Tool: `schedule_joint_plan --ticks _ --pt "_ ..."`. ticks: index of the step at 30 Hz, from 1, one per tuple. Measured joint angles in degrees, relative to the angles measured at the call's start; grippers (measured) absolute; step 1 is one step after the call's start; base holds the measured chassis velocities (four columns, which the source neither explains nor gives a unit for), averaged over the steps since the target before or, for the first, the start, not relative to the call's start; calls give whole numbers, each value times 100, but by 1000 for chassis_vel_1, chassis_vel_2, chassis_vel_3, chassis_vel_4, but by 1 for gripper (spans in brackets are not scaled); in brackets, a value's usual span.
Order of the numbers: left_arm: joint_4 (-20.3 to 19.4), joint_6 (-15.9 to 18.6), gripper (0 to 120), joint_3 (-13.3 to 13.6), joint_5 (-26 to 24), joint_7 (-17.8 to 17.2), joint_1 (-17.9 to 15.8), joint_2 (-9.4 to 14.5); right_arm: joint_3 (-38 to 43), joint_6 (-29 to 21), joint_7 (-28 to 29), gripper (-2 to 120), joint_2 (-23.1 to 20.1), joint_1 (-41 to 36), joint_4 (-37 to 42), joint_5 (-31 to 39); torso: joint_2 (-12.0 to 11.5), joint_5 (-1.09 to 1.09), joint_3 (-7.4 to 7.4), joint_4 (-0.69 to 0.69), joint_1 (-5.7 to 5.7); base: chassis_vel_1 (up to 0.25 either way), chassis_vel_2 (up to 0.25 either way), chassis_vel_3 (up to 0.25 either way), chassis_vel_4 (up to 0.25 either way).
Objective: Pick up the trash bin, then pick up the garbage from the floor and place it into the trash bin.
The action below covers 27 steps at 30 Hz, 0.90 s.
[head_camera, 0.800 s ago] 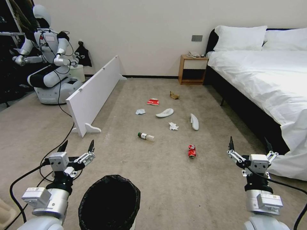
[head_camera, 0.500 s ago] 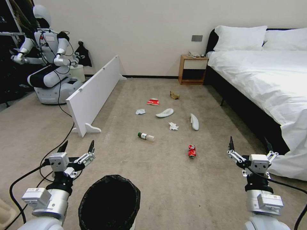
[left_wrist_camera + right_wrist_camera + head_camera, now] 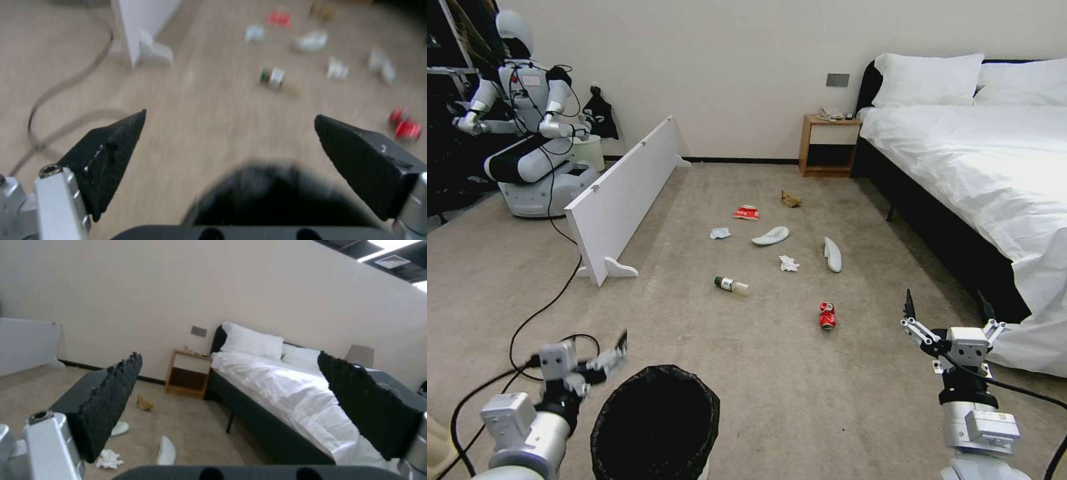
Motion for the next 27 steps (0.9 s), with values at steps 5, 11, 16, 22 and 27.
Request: schedule_joint_plan --ticks 5,11,16,22,27 --pt "277 191 100 173 -107 -128 179 12 58 60 -4 100 -8 -64 5 12 0 0 0 -1 0 0 0 0 0" --pt "679 201 100 348 -102 -234 251 11 82 81 -8 100 -6 -79 5 26 0 0 0 0 0 0 0 0 0" --pt "962 219 100 408 -179 -264 202 -17 93 81 -8 100 -12 -78 6 51 0 0 0 0 0 0 0 0 0" --pt "1292 229 100 406 -318 -301 2 -38 141 81 -9 100 -31 -91 12 87 0 0 0 0 0 0 0 0 0" --pt "1415 252 100 384 -399 -327 -73 -38 155 93 -10 100 -33 -123 14 91 0 0 0 -1 0 0 0 0 0"
